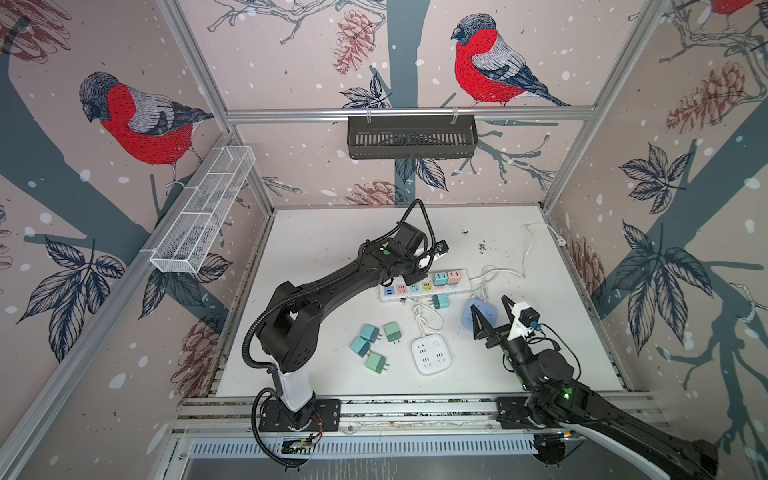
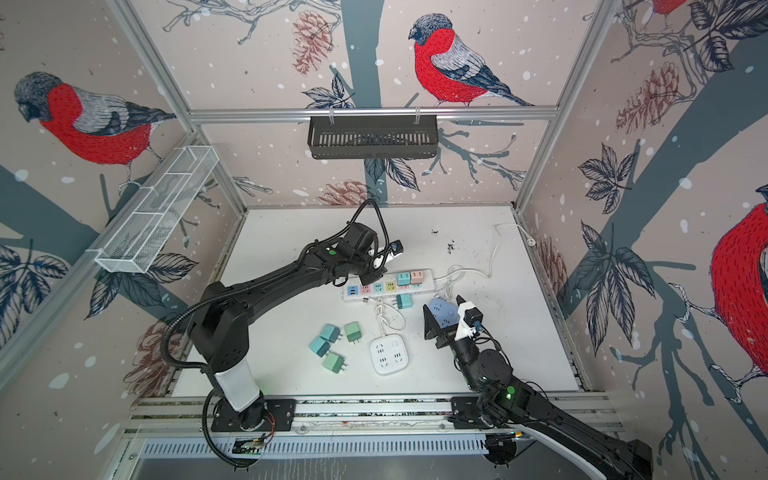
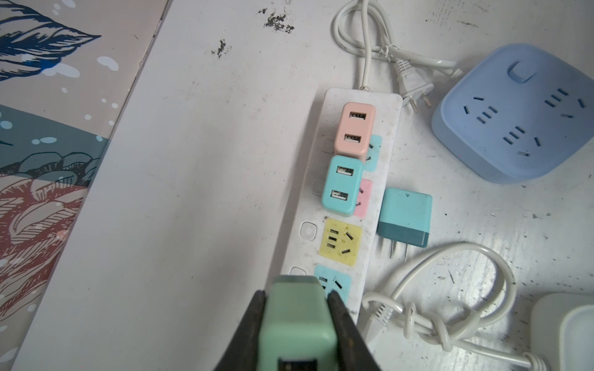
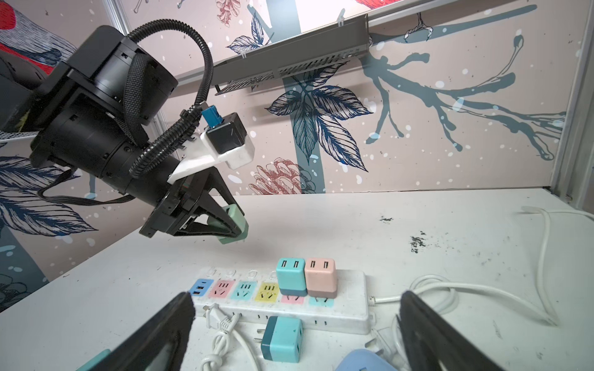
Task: Insert the plug
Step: 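Carry the light-green adapter with the left gripper over the socket beside the teal adapter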
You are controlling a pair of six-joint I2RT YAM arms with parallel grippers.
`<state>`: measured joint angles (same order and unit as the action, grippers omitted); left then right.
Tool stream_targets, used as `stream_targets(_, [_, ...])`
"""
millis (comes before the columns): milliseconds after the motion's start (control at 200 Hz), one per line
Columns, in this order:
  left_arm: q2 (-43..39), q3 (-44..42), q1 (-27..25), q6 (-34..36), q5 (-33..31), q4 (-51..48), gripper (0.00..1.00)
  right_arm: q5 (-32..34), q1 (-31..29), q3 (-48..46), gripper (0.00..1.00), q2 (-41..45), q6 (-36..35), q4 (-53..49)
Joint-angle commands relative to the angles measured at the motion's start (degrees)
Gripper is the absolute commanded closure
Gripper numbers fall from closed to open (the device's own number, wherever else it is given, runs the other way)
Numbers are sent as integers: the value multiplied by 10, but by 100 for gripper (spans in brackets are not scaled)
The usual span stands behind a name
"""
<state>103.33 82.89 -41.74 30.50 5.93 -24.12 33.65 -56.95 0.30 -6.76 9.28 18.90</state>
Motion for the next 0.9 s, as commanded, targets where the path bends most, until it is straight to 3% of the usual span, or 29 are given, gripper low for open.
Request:
stream_targets(0, [14,24,2,22,27,-39,100,3,6,-16,0,0,15,1])
stream_targets(175, [41,63,-1,32,58,-96,100,-3,17,-18,0,0,21,2])
stream_targets(896, [124,118,-2,65,75,-106,100,-24,49,-17,1,-1,40,-6])
